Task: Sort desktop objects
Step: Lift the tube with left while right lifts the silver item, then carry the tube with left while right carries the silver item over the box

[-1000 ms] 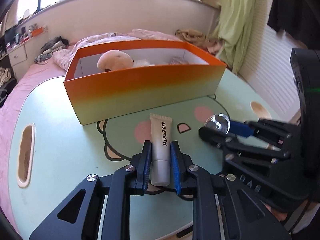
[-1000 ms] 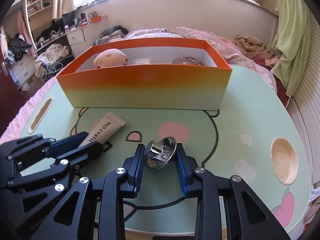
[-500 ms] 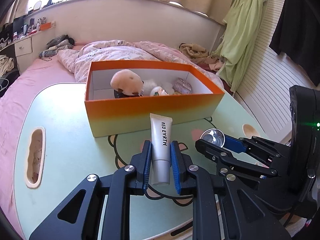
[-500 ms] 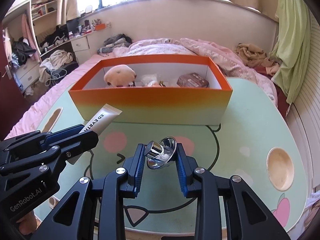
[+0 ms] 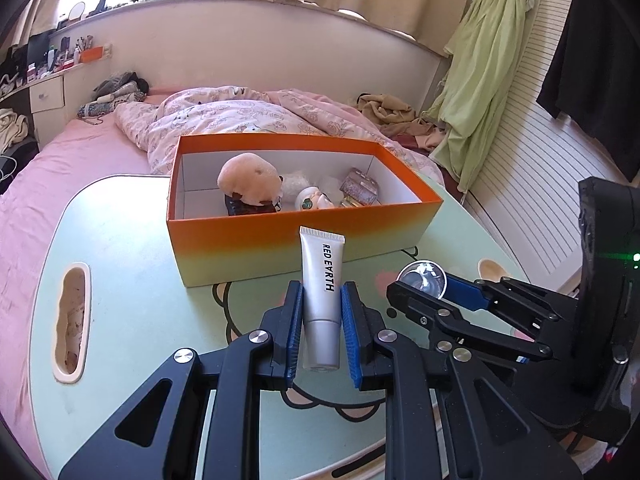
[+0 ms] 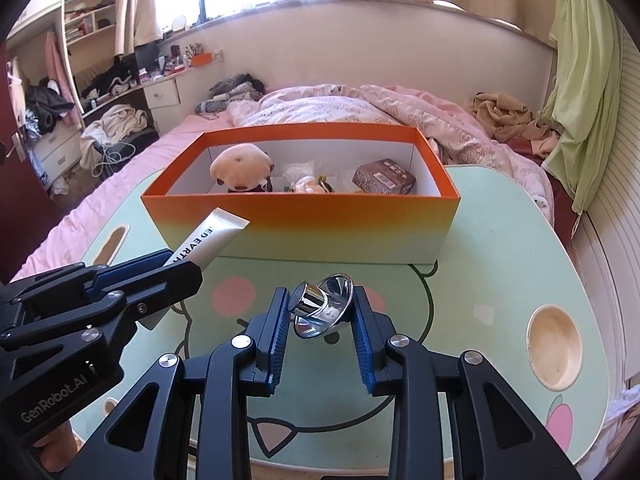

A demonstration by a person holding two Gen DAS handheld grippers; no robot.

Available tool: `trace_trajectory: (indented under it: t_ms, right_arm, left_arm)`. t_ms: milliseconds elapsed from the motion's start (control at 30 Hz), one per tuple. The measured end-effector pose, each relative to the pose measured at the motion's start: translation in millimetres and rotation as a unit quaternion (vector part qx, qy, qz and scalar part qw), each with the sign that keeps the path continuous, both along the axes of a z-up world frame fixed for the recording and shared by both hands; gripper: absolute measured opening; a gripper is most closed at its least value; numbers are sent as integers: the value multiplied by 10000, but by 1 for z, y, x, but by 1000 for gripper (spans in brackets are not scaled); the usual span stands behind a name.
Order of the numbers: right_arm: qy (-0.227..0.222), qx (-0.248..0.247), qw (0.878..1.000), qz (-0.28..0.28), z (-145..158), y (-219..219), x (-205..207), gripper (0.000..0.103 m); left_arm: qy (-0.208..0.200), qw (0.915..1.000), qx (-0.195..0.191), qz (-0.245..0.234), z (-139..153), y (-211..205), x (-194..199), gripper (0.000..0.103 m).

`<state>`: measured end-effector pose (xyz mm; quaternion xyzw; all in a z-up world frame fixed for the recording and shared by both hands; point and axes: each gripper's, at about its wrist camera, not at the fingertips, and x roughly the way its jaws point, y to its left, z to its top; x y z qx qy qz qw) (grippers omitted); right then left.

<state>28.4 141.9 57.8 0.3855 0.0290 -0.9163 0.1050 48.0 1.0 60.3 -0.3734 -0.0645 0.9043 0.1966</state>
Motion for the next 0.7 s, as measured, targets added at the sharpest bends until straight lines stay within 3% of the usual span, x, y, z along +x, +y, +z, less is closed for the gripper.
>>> trace_trajectory:
  t_ms: [700]
  right_arm:
    - [83,-67,9999,33,8,2,-1,29]
  left_arm:
    - [113,9999,15,106,7,-2,1,20]
